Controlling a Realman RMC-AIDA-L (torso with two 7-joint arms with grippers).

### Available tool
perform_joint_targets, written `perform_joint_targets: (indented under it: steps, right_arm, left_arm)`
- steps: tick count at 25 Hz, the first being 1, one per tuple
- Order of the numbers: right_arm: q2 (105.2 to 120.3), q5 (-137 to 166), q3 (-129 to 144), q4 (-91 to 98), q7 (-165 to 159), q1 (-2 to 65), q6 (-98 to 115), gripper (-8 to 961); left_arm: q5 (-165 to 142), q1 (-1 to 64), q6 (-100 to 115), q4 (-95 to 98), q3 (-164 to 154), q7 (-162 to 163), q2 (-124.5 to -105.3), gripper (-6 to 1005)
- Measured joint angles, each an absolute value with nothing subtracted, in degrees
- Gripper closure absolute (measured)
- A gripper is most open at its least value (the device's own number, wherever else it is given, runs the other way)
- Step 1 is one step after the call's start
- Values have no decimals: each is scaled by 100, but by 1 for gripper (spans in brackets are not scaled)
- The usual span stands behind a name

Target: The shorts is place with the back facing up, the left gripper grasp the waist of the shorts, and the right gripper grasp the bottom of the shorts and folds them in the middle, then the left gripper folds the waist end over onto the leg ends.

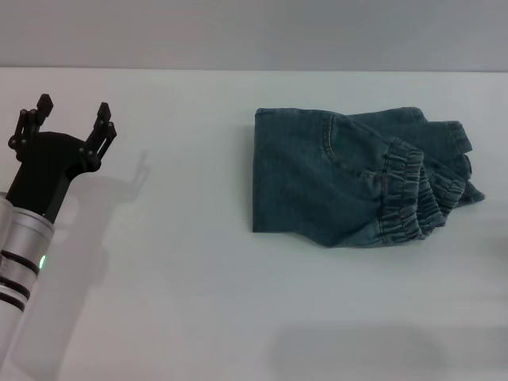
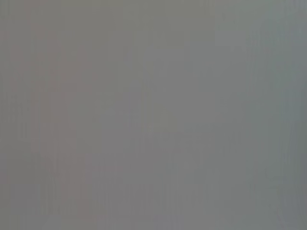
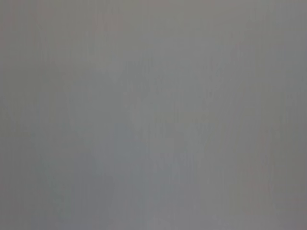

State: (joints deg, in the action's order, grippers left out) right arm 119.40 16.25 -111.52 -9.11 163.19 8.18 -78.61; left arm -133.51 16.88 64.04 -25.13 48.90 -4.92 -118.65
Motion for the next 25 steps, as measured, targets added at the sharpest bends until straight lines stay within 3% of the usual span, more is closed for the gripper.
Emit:
perform_joint_targets:
  steps: [25]
  right_arm:
    - [11936,1626,-11153,-906,16312,800,-7878,394]
  left_arm:
    - [-13351,1653,6432,-2526,4930,-492,-11865,166]
